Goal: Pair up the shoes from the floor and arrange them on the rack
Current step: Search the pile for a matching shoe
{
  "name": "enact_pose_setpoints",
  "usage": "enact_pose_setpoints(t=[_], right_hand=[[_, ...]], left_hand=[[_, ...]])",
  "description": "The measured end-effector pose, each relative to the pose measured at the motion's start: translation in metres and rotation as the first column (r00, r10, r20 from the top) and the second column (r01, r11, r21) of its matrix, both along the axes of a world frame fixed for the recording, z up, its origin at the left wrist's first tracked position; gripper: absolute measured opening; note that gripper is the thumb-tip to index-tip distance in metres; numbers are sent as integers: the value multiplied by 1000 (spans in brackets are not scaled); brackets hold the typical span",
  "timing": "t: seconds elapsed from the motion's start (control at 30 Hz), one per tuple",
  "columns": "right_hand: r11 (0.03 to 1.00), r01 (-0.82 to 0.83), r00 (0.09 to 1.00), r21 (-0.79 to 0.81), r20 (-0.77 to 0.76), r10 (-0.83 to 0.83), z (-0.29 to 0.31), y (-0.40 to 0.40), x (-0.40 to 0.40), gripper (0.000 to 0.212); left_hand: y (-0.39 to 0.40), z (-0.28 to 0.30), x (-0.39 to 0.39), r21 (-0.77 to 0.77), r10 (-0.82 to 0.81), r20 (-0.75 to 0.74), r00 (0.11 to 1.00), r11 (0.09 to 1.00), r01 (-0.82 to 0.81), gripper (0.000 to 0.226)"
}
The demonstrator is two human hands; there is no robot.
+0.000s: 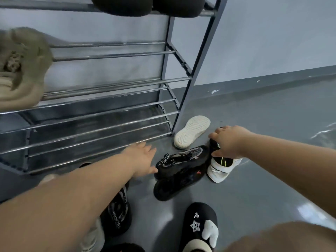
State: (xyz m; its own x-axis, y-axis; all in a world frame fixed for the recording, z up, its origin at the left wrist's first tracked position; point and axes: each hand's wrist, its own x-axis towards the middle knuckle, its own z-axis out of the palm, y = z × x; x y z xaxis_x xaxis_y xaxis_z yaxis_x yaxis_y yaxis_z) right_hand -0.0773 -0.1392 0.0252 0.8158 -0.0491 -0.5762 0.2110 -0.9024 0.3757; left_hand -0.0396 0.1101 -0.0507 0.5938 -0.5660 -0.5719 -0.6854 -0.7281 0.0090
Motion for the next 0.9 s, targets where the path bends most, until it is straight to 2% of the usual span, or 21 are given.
enact_pose_setpoints(t=[0.17,0.33,0.53,0.6,0.7,0.8,0.9], right_hand=[[999,43,996,21,-76,-42,-53,-21,18,65],[970,208,974,129,-115,-194,-114,-35,27,68],[907,358,934,220,-79,-349,-169,-43,31,71],[860,431,900,271,-57,-433,-182,-46,34,72],[789,527,835,315,-16,-551,-200,-45,35,73],[803,549,825,231,8,-566,-217,-38,34,77],[773,596,792,218,-1,-611,-225,-34,36,84]], left_hand=[[-7,-51,-1,-67,166,-222,961,980,-185,77],[-4,-88,-9,-66,279,-390,877,942,-329,76],[-20,-117,0,-113,469,-499,729,799,-591,72],[-25,-131,-3,-132,533,-535,656,714,-688,68],[-34,-150,-13,-120,603,-663,444,500,-858,65],[-41,-164,-21,-67,591,-777,215,261,-963,61],[-45,-169,-18,22,565,-823,54,127,-992,59]])
